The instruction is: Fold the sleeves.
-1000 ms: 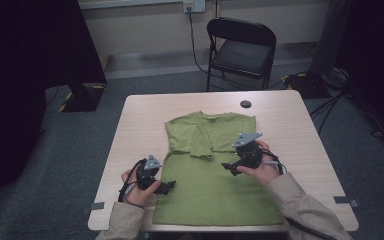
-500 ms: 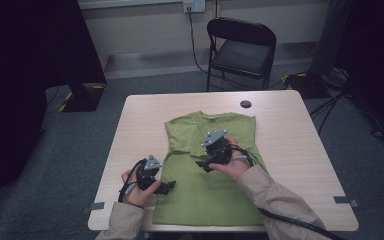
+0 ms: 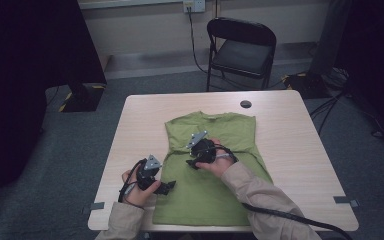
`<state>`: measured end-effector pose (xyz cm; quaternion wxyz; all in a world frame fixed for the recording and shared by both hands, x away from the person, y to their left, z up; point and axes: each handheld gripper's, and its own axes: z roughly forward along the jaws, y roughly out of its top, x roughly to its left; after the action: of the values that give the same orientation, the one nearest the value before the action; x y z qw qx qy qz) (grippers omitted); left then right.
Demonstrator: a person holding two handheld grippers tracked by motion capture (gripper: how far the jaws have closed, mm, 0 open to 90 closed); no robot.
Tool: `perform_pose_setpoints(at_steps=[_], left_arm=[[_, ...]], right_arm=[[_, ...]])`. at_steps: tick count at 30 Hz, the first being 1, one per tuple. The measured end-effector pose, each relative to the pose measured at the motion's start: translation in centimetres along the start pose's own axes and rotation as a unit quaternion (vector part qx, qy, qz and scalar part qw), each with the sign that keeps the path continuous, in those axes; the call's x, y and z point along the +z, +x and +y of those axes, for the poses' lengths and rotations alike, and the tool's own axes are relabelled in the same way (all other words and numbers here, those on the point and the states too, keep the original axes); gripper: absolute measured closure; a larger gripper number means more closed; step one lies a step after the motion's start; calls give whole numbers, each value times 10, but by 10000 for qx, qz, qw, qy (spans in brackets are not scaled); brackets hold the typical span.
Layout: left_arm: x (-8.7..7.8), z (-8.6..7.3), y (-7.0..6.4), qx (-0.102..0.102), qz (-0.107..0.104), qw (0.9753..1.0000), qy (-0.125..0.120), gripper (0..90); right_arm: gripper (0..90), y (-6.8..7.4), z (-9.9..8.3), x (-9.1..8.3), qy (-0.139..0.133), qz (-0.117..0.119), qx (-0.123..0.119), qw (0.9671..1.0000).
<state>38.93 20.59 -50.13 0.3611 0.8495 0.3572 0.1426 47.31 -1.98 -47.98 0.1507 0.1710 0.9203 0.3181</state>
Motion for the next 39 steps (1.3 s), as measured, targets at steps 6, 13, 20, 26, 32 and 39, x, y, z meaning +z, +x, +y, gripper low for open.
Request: perform_pose_setpoints(at_steps=[6,13,20,26,32,39], left_arm=[[0,0,0,0,-2,10000,-1,0],[0,0,0,6,-3,10000,-1,0],[0,0,0,5,-3,10000,-1,0],[0,0,0,2,-3,10000,-4,0],[0,0,0,5,-3,10000,-1,0],[0,0,0,5,-3,10000,-1,0]], right_arm=[[608,-5,5,6,106,100,325,9994],[848,-10,0,5,51,-138,503,9986],[867,-17,0,-10,-111,-337,449,9984],[864,-25,-5,-27,-213,-471,513,9973],[862,-40,-12,-47,-319,-698,623,9951],[856,-63,-26,-72,-375,-979,877,9906]])
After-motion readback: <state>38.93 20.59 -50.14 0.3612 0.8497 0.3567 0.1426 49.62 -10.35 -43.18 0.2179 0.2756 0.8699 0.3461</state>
